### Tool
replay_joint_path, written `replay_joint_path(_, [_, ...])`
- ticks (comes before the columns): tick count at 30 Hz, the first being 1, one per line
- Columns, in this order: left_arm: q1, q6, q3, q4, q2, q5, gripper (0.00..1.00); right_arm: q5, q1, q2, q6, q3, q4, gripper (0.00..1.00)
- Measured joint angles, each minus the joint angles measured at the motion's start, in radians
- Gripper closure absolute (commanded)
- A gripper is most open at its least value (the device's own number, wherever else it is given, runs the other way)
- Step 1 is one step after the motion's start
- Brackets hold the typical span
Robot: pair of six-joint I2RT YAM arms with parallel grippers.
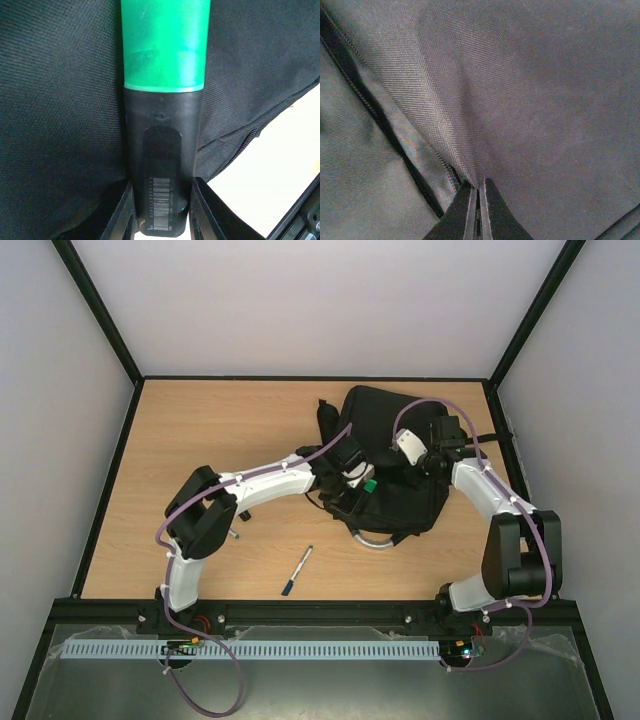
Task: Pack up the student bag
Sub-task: Place the stationery in the student bag.
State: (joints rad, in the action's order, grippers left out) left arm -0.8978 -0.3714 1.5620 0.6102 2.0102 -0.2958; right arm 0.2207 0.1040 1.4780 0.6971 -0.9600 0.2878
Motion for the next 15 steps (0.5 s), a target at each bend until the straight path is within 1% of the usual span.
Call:
replay_joint_path(8, [0.003, 0.011, 0.027, -0.005, 0.033, -0.026, 0.81, 0.036, -0.004, -0.049, -0.033, -0.061, 0.068, 0.99])
replay_joint_path(15, [0.008, 0.008, 0.146, 0.001, 0.117, -0.051, 0.82, 0.086, -0.005, -0.065, -0.075, -0.068, 0.108, 0.99])
